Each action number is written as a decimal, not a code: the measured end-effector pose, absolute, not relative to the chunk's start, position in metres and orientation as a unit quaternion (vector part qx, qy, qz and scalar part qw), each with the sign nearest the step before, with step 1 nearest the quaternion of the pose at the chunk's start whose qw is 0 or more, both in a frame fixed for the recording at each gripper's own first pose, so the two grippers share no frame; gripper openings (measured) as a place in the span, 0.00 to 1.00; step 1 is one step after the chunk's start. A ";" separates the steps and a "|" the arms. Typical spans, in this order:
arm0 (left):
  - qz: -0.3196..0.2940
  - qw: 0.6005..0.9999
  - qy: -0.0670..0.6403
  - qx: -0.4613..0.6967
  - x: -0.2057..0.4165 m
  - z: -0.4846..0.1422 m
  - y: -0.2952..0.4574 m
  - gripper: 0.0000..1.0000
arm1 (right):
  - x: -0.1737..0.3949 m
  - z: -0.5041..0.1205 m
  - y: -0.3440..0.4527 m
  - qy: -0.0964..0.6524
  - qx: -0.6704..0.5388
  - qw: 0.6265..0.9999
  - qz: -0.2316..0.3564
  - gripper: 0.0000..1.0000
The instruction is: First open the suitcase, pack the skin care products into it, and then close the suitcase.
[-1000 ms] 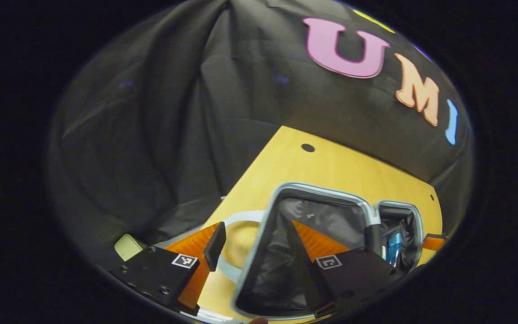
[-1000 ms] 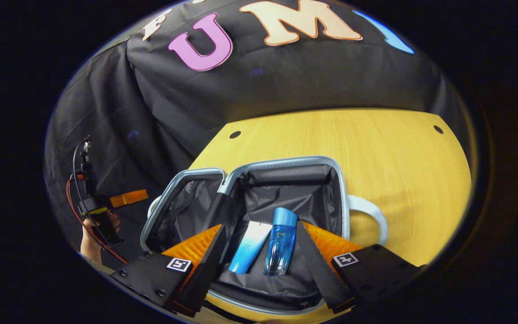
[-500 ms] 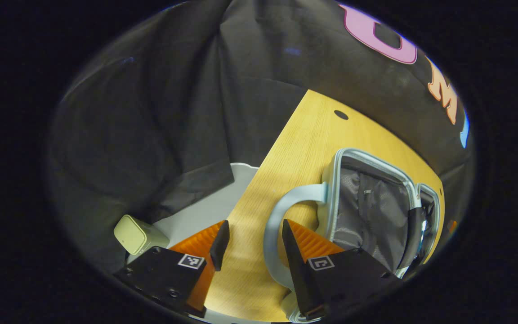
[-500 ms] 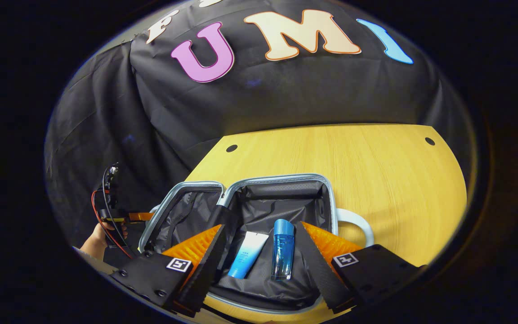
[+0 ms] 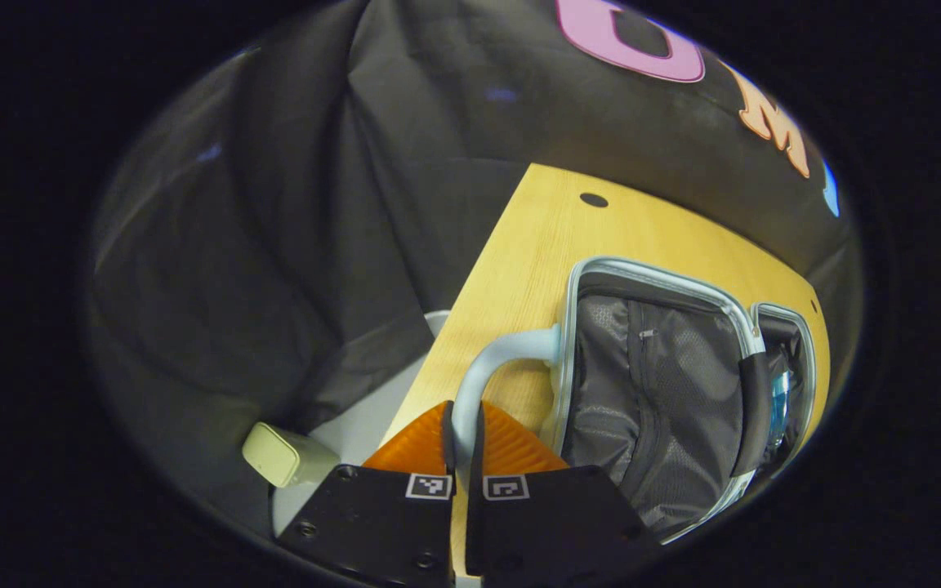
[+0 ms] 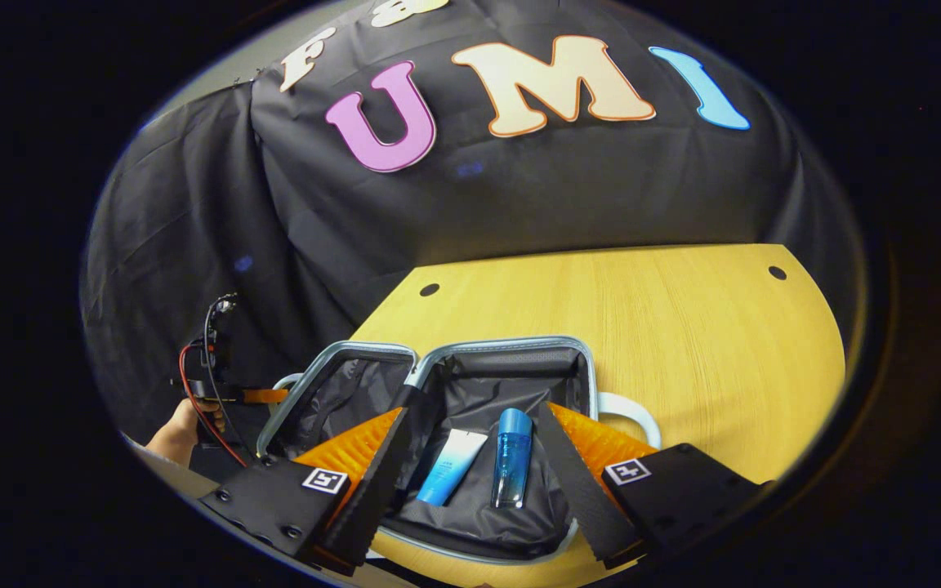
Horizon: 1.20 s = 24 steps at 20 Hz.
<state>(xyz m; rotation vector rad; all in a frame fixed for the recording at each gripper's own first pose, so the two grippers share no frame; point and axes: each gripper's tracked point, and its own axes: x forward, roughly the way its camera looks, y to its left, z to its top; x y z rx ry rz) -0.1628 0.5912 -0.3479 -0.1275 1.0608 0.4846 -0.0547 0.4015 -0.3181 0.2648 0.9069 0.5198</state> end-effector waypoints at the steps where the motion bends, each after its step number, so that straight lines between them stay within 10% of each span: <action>1: 0.235 0.835 0.493 -0.055 -0.159 -0.339 0.591 0.00 | -0.056 -0.307 0.394 0.427 0.122 0.859 0.254 0.98; 24: 0.119 0.931 0.342 0.056 -0.051 -0.129 0.370 0.00 | -0.043 -0.261 0.310 0.364 0.170 0.863 0.305 0.98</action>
